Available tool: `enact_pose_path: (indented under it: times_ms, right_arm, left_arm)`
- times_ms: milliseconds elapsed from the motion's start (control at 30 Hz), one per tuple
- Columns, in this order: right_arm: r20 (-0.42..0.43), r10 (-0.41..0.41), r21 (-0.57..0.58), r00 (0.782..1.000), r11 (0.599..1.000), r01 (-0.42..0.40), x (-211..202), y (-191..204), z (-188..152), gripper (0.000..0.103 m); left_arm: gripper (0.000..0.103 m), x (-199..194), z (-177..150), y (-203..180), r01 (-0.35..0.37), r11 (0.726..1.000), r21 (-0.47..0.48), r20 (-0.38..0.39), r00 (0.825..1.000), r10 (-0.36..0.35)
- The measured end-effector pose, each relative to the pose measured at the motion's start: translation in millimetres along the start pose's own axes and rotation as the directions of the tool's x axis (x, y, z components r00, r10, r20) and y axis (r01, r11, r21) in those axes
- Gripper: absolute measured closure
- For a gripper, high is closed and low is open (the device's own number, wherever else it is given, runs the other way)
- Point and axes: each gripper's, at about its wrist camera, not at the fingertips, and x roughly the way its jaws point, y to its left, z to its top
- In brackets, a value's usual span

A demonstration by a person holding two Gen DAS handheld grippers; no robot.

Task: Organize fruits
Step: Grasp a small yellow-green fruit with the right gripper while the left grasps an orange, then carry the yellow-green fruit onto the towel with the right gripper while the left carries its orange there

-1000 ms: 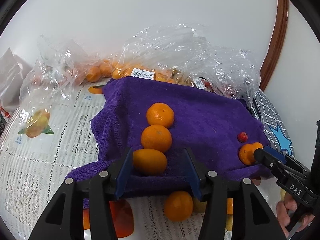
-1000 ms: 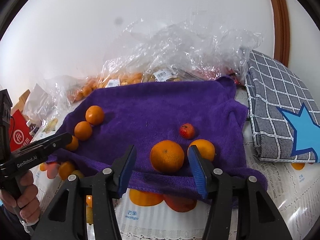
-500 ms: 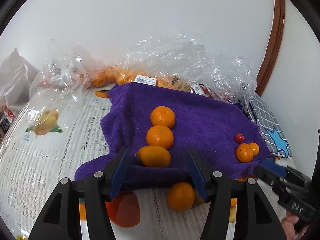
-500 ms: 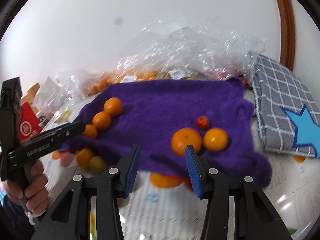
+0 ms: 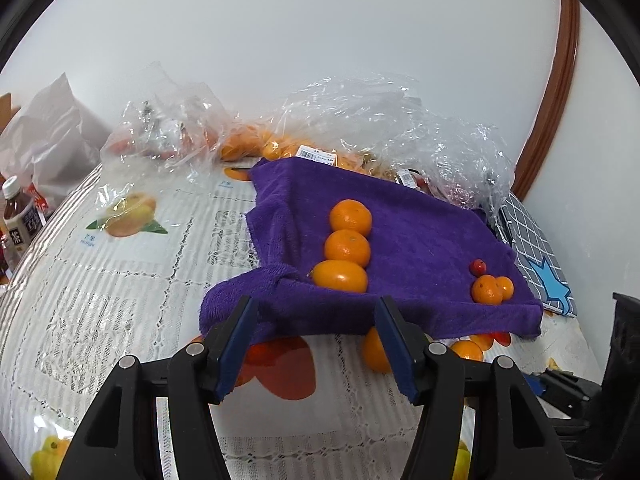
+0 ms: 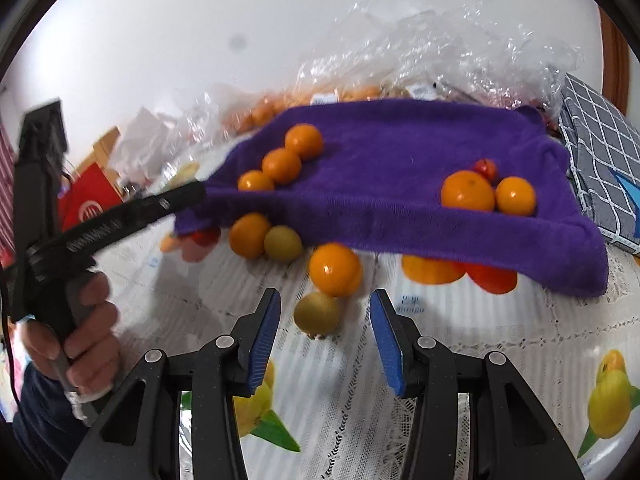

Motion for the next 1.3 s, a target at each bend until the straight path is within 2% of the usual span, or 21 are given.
enact_pose_path:
  times_ms: [33, 167, 200, 267, 467, 600, 667, 800, 900, 1033, 1300]
  right_arm:
    - [-0.012, -0.005, -0.006, 1.000, 1.000, 0.005, 2.1, 1.3, -0.9, 0.064]
    - [-0.055, -0.031, -0.031, 0.998, 0.999, 0.029, 10.1, 5.9, -2.7, 0.071]
    - [-0.048, -0.046, -0.045, 0.998, 0.998, 0.044, 9.4, 8.0, -3.2, 0.076]
    - [-0.049, -0.039, -0.064, 0.998, 0.997, 0.036, 10.1, 11.6, -3.8, 0.076]
    - [0.037, -0.073, -0.074, 0.997, 0.994, 0.076, -13.3, 3.8, -7.3, 0.076]
    - [0.098, -0.161, -0.059, 0.982, 0.984, 0.167, -31.7, -27.0, -7.7, 0.076]
    - [0.095, -0.170, -0.008, 0.981, 0.985, 0.172, -34.4, -45.7, -7.4, 0.076]
    - [0.100, -0.136, 0.132, 0.986, 0.984, 0.123, -38.2, -75.3, -9.2, 0.076]
    - [0.109, -0.149, 0.145, 0.983, 0.980, 0.133, -40.0, -77.8, -10.0, 0.076]
    - [0.089, -0.150, 0.134, 0.985, 0.981, 0.137, -36.3, -75.9, -7.7, 0.076]
    - [0.084, -0.150, 0.159, 0.985, 0.978, 0.136, -33.7, -79.2, -9.1, 0.076]
  left_arm:
    - [0.044, -0.5, -0.1, 0.7, 0.003, 1.000, -0.003, -0.001, 1.000, -0.003]
    - [0.044, 1.1, -1.0, -1.6, 0.017, 1.000, 0.001, -0.014, 1.000, -0.017]
    - [0.044, 1.7, -1.8, -3.7, 0.022, 1.000, 0.006, -0.019, 1.000, -0.021]
    - [0.044, 3.4, -3.8, -8.7, 0.041, 0.999, 0.024, -0.031, 0.999, -0.040]
    - [0.044, 11.2, -11.4, -28.2, 0.091, 0.993, 0.069, -0.080, 0.993, -0.085]
    - [0.046, 17.2, -12.9, -32.2, 0.127, 0.991, 0.034, -0.102, 0.987, -0.123]
    - [0.050, 22.2, -13.1, -33.8, 0.146, 0.989, 0.022, -0.120, 0.983, -0.143]
    - [0.065, 32.2, -16.3, -36.6, 0.125, 0.992, 0.023, -0.160, 0.980, -0.119]
    - [0.073, 35.5, -17.3, -33.8, 0.123, 0.992, 0.007, -0.177, 0.977, -0.120]
    - [0.074, 33.2, -18.4, -31.5, 0.128, 0.992, -0.005, -0.171, 0.977, -0.127]
    - [0.074, 12.5, -16.5, -14.0, 0.080, 0.995, -0.056, -0.125, 0.988, -0.087]
